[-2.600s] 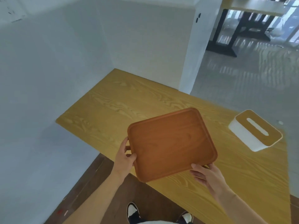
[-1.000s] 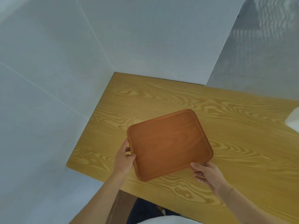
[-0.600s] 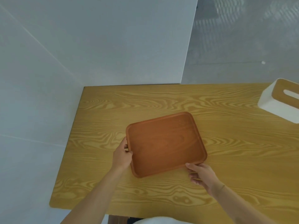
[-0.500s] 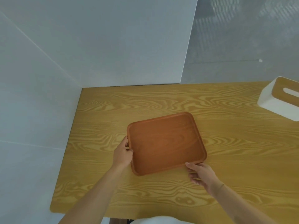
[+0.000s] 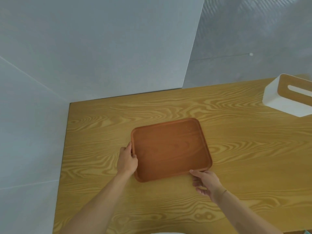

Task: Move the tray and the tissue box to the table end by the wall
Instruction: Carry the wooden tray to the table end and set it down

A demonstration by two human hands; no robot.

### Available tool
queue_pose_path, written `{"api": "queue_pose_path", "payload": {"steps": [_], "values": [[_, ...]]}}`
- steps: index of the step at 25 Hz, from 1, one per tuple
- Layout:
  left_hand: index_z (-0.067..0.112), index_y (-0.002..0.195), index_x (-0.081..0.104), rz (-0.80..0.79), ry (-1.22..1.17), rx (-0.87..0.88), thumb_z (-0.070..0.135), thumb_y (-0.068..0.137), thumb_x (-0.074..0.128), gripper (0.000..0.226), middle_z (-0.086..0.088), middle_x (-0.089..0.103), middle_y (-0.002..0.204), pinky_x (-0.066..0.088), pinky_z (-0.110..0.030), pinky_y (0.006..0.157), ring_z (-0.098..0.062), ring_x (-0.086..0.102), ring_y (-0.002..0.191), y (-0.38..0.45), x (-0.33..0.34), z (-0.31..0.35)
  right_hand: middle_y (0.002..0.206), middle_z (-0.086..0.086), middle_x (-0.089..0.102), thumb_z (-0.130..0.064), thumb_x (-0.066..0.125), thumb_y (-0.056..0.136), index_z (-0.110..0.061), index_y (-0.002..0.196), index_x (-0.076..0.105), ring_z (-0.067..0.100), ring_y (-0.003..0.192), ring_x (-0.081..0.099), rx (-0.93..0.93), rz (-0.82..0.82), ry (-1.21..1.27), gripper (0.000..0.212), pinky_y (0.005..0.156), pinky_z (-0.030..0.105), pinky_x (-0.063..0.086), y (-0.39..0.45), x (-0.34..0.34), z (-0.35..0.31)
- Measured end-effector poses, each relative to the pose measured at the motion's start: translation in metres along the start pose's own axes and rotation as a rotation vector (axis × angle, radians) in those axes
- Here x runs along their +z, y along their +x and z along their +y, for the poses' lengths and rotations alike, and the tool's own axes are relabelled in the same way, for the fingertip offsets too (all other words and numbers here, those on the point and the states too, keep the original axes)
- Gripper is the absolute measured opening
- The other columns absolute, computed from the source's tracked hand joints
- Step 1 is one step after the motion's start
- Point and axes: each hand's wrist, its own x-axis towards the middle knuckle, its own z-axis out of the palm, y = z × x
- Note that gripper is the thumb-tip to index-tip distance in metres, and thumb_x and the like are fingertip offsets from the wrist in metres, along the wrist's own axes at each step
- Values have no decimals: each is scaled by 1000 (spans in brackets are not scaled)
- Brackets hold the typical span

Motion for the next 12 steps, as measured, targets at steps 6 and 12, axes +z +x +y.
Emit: {"api": "queue_pose_path", "payload": {"steps": [6, 12], "values": [[16, 152, 33, 83, 74, 18, 9, 99, 50, 57, -8, 47, 123, 40, -26, 71, -11, 45, 85, -1, 6, 1, 66, 8, 66, -19, 78, 84, -1, 93, 69, 19, 49, 63, 31, 28, -27, 21, 41, 26, 46, 0, 7, -6], [15, 151, 36, 108, 48, 8, 7, 98, 51, 56, -7, 46, 125, 41, -27, 77, -11, 44, 90, -1, 12, 0, 56, 5, 66, -27, 76, 86, -4, 88, 67, 19, 49, 62, 34, 45, -163, 25, 45, 27, 48, -3, 5, -12]]}}
